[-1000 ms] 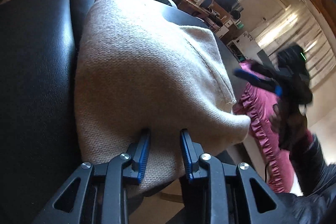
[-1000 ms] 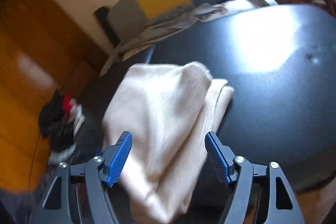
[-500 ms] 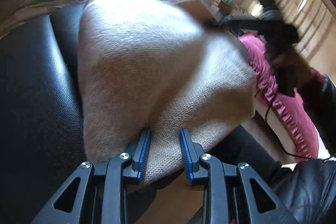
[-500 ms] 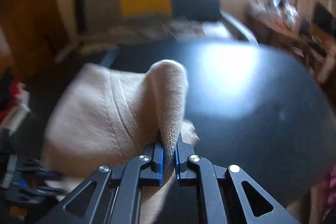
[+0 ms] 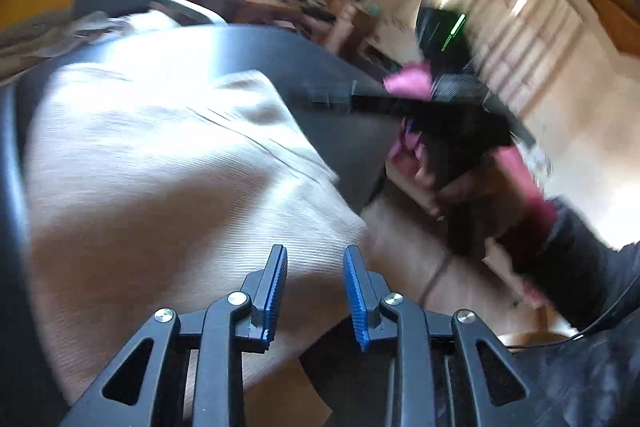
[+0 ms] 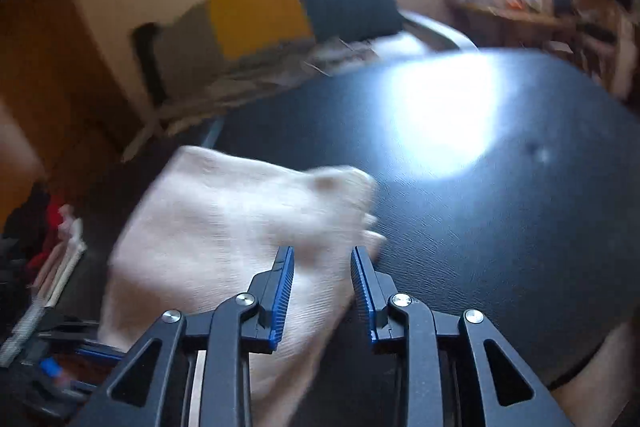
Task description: Fold clothes
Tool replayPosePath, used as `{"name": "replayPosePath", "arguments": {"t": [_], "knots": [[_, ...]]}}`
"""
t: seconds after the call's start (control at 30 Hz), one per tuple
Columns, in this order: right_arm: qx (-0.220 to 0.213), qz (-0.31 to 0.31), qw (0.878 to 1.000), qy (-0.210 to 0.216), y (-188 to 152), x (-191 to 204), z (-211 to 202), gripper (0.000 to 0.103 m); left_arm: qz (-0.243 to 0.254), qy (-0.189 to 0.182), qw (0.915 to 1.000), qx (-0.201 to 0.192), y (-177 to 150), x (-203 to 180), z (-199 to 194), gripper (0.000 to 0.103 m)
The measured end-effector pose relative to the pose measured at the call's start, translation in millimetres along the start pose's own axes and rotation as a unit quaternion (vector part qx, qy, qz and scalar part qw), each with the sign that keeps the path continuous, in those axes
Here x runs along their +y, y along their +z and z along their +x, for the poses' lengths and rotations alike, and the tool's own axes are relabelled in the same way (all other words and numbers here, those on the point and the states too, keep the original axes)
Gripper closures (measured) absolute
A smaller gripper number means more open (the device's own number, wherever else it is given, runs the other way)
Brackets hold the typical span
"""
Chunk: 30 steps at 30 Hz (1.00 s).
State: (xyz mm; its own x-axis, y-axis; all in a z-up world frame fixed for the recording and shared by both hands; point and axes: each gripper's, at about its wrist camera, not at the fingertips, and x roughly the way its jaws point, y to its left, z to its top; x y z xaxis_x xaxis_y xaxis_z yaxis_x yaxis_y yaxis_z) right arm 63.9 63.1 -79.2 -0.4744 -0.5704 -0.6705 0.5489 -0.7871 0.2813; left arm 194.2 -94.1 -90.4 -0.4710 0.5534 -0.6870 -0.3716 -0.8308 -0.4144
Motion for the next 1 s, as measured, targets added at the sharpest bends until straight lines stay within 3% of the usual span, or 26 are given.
{"name": "replayPosePath", "arguments": {"t": [0.07,0.13,0.2,0.3,0.5,0.53,0.6,0.73,0.83,0.9,1.0], "knots": [[0.022,-0.025,0.999,0.021,-5.1,12.9,4.4,0.070,0.021,-0.008,0.9990,0.038,-10.7,-9.3,19.2,0.074],[0.059,-0.047,0.996,0.036,-14.1,22.0,16.6,0.070,0.041,0.014,0.9953,0.086,-25.9,-16.3,44.8,0.075],[0.107,-0.067,0.992,0.013,-31.0,23.4,37.9,0.070,0.061,0.016,0.9921,0.108,-42.6,-23.7,59.2,0.075],[0.079,-0.060,0.995,0.029,-43.1,10.5,41.0,0.070,0.096,0.021,0.9860,0.135,-58.2,-35.6,63.1,0.075],[0.090,-0.067,0.993,0.029,-30.5,8.2,35.8,0.069,0.033,-0.024,0.9983,0.042,-39.1,-14.9,-6.9,0.075],[0.091,-0.066,0.993,0.031,-23.1,10.1,33.4,0.069,0.010,-0.021,0.9997,0.009,-33.9,-3.8,-26.4,0.075],[0.068,-0.079,0.993,0.047,-0.9,22.6,22.3,0.067,-0.042,0.002,0.9971,-0.063,-24.0,24.0,-67.8,0.075],[0.040,-0.102,0.989,0.096,40.7,63.9,27.7,0.064,-0.110,0.071,0.9827,-0.131,-15.4,75.9,-108.8,0.075],[0.042,-0.109,0.983,0.142,63.8,99.3,50.6,0.064,-0.091,0.099,0.9859,-0.100,-21.3,73.7,-90.7,0.075],[0.063,-0.130,0.978,0.149,72.1,126.8,80.8,0.064,-0.073,0.117,0.9876,-0.075,-26.1,69.1,-75.9,0.075],[0.122,-0.159,0.973,0.114,71.7,147.5,142.9,0.064,-0.043,0.154,0.9863,-0.043,-34.2,61.0,-50.3,0.075]]}}
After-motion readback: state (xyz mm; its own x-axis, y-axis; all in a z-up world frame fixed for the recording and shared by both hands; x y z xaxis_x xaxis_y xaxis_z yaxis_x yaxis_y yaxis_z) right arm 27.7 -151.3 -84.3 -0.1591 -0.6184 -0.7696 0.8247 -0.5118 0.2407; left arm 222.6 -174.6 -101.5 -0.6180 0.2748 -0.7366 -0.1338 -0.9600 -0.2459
